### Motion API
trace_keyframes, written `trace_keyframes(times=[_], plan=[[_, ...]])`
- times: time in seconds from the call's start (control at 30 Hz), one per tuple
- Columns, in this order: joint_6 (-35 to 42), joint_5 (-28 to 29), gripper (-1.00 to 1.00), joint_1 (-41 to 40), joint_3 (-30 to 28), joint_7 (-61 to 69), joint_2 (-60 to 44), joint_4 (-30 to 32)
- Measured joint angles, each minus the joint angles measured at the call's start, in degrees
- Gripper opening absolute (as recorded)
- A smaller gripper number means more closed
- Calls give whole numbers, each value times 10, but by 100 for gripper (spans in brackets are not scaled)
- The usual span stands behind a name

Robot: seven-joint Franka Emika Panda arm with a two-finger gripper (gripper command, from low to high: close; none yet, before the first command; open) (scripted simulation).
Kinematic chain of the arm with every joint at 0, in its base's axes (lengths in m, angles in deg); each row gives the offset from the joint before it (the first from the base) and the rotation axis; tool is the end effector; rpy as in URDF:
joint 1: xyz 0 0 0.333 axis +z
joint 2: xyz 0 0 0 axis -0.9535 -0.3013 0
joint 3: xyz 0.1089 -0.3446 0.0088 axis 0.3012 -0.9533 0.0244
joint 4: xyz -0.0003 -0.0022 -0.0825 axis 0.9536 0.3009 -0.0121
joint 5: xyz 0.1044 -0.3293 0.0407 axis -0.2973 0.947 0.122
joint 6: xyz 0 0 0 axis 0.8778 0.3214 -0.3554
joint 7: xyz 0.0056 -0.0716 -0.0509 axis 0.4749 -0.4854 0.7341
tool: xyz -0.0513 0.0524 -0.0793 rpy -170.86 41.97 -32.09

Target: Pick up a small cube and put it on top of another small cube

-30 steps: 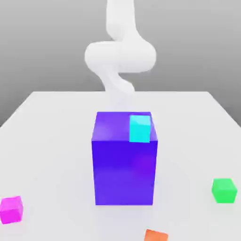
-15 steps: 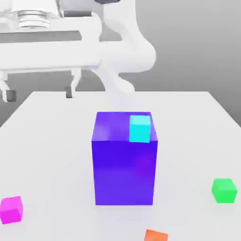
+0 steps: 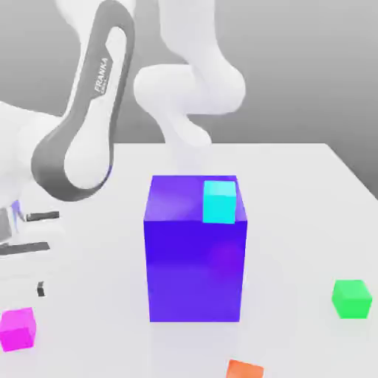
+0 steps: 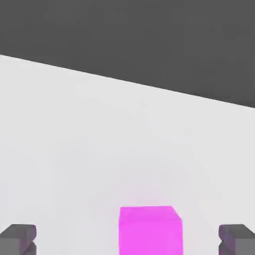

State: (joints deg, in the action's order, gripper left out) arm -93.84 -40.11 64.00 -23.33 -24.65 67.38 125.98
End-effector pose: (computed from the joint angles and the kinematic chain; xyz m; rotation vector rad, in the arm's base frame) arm 0.4239 -0.2775 0.2711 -3.0176 0.8608 -0.0173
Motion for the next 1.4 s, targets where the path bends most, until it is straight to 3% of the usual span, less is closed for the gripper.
trace_keyframes(times=[0.1,0.13,0.37,0.53,1.17,1.33,1.37,1.4], plan=[[-43,-40,0,-37,42,36,-62,-15],[-55,-52,-100,-48,55,44,-79,-19],[-55,-53,-100,-49,56,45,-81,-19],[4,14,-100,4,8,-11,4,5],[18,156,-100,369,216,-339,148,114],[-50,209,-100,465,261,-436,77,103],[-60,212,100,470,261,-440,66,101],[-60,212,100,470,261,-440,66,101]])
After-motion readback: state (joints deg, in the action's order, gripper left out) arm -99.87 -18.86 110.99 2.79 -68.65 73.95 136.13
